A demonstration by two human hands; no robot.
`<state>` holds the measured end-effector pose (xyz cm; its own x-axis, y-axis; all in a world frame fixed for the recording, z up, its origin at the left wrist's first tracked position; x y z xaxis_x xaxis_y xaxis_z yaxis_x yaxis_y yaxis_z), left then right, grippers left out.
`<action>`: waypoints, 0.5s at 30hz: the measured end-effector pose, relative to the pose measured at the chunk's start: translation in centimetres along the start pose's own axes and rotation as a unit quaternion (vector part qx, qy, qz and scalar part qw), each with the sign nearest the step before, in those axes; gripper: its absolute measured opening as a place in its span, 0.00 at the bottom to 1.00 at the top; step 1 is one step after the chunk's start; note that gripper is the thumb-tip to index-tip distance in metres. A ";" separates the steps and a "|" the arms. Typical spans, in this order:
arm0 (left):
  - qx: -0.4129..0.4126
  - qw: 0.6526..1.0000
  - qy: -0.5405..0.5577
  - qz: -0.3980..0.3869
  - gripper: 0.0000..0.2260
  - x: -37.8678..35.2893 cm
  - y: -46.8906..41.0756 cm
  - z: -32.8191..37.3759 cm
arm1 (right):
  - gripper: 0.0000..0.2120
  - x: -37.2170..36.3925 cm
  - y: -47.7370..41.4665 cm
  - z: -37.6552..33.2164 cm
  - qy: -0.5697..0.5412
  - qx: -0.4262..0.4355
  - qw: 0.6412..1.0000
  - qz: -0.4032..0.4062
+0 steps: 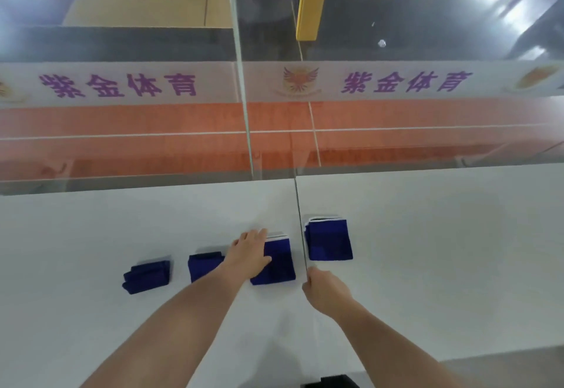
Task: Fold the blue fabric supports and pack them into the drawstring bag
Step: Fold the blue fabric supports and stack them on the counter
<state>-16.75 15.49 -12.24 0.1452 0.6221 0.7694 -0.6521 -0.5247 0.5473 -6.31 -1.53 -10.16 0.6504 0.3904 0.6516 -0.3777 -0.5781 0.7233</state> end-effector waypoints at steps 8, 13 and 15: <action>0.178 0.984 -0.003 0.021 0.26 -2.4 0.7 -0.3 | 0.05 2.0 -1.3 5.4 -0.003 0.045 0.999 -0.010; 0.220 0.972 0.083 0.019 0.16 -2.1 1.4 -0.1 | 0.10 3.1 -1.7 5.6 -0.052 0.033 0.998 -0.015; 0.206 0.974 0.088 0.022 0.13 -1.2 1.8 1.1 | 0.10 3.8 -1.8 5.2 -0.082 0.022 0.996 -0.015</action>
<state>-17.30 13.15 -11.79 -0.0296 0.6648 0.7464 -0.2957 -0.7191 0.6288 0.23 -2.76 -10.19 0.7614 0.2886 0.5805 -0.3286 -0.6001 0.7293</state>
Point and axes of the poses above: each hand's wrist, its own y-axis away from the middle knuckle, its own x-axis out of the back of the hand, z = x × y, the point moved 10 cm from there along -y, towards the middle knuckle, and after that the axes turned 3 degrees about y, right-handed, at the moved point
